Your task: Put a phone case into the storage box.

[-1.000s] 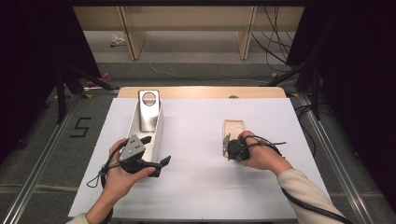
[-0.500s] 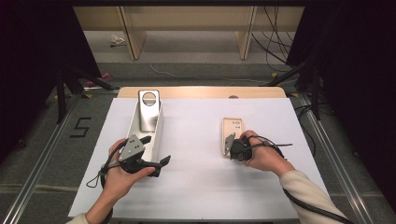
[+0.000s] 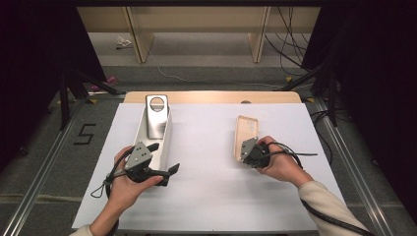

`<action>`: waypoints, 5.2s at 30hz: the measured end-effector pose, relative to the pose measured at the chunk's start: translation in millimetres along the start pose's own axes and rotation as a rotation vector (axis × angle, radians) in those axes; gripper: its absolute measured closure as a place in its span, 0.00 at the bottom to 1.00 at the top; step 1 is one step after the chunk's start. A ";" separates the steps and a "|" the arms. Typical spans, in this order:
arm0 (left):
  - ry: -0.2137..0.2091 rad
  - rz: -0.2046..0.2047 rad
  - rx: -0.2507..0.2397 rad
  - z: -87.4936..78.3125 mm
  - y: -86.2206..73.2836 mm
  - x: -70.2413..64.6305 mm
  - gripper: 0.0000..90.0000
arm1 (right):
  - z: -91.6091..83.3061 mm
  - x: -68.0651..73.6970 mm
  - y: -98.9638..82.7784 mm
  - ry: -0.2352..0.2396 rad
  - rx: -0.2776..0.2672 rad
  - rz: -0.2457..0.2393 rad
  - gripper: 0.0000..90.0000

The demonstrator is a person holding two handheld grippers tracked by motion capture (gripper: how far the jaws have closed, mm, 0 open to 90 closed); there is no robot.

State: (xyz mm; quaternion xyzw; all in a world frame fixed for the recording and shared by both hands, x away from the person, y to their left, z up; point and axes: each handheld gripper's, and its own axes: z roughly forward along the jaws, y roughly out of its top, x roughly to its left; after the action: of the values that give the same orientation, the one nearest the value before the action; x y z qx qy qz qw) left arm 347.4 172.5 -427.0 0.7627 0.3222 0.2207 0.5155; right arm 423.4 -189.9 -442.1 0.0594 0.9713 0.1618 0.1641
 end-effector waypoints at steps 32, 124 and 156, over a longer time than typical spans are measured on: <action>-0.004 -0.002 0.008 0.8 2.7 -1.7 0.03 | -14.5 22.8 -3.3 0.035 -0.213 0.034 0.98; -0.149 -0.383 0.193 118.5 105.0 -16.1 0.89 | -17.4 71.5 51.0 -0.005 -0.259 -0.168 0.98; -0.046 -0.170 -0.048 72.7 112.6 7.5 0.91 | -27.1 35.3 3.6 0.050 -0.475 0.392 0.28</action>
State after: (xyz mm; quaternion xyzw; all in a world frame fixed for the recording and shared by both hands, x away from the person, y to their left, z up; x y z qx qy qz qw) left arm 430.9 101.7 -349.4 0.7250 0.3686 0.1661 0.5576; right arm 381.3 -188.6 -427.3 0.2015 0.8800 0.4144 0.1153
